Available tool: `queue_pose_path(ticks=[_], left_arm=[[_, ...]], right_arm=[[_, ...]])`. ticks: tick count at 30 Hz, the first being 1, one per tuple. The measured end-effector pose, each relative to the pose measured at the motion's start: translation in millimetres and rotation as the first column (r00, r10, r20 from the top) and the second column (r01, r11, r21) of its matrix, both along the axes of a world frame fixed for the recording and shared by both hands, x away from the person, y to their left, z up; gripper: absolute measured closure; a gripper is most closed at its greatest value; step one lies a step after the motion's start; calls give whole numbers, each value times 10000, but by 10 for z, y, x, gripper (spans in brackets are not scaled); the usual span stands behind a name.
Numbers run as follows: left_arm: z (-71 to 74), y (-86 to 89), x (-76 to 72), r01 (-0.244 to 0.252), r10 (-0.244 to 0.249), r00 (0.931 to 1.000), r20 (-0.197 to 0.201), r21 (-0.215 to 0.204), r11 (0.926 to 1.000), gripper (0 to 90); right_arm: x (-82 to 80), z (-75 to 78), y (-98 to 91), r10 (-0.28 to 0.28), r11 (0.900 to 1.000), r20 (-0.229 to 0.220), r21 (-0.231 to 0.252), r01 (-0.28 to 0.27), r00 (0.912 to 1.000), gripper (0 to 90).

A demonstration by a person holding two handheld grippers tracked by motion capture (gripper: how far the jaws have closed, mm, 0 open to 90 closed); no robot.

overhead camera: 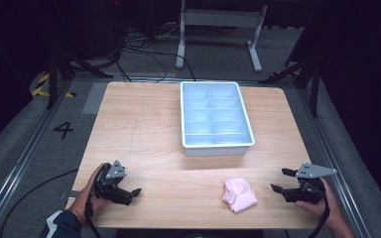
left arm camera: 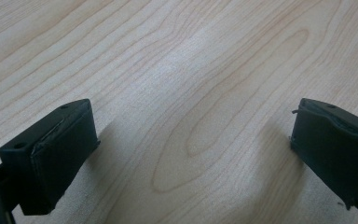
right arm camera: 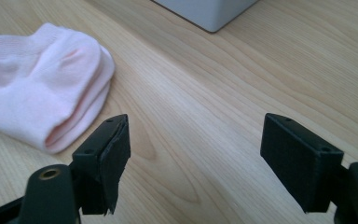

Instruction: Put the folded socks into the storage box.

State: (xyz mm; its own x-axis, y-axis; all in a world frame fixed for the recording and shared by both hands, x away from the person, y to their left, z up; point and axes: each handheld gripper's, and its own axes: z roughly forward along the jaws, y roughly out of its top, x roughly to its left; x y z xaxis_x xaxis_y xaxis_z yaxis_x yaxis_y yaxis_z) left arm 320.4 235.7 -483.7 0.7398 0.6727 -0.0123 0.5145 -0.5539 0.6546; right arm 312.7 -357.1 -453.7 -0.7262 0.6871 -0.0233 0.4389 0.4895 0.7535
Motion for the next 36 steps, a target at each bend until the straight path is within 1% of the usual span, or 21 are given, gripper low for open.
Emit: queue_pose_path(ticks=[5, 8, 9, 12, 13, 15, 17, 19, 27, 30, 31, 33, 36], left_arm=[[1, 2, 2, 44, -44, 10000, 20, 31, 10000, 6], [1, 1, 1, 15, -15, 10000, 18, 19, 10000, 6], [0, 1, 1, 14, -14, 10000, 5, 7, 10000, 6], [2, 3, 3, 46, -46, 10000, 35, 44, 10000, 6], [-1, 0, 0, 17, -17, 10000, -15, -19, 10000, 6], [2, 3, 3, 43, -43, 10000, 31, 40, 10000, 6], [1, 2, 2, 42, -42, 10000, 23, 32, 10000, 6], [0, 1, 0, 20, -20, 10000, -5, -4, 10000, 6], [2, 6, 1, 67, -67, 10000, 38, 46, 10000, 6], [2, 6, 1, 67, -67, 10000, 28, 43, 10000, 6], [2, 6, 1, 67, -67, 10000, 28, 43, 10000, 6], [2, 6, 1, 70, -70, 10000, 36, 49, 10000, 5], [2, 6, 1, 68, -68, 10000, 32, 43, 10000, 6]], right_arm=[[15, 67, 140, 474, 9989, -65, 57, -474, 9989, 247], [27, 103, 241, 802, 9968, -29, -14, -802, 9968, 247], [29, 115, 283, 925, 9957, -86, -1, -925, 9957, 247], [30, 131, 369, 1068, 9942, -40, -103, -1068, 9943, 243], [28, 137, 402, 1186, 9929, -89, -67, -1186, 9929, 243], [24, 141, 465, 1329, 9911, -148, -39, -1330, 9910, 237], [18, 144, 532, 1534, 9880, -183, -144, -1537, 9880, 235], [14, 143, 588, 1680, 9856, -184, -181, -1683, 9856, 233], [39, 119, 778, 2181, 9753, -566, -220, -2196, 9743, 230], [61, 93, 868, 2385, 9702, -680, -268, -2408, 9688, 224], [61, 93, 868, 2385, 9702, -680, -268, -2408, 9688, 224], [82, 75, 920, 2482, 9672, -762, -368, -2515, 9657, 219], [110, 42, 970, 2536, 9655, -910, -364, -2577, 9630, 210]])
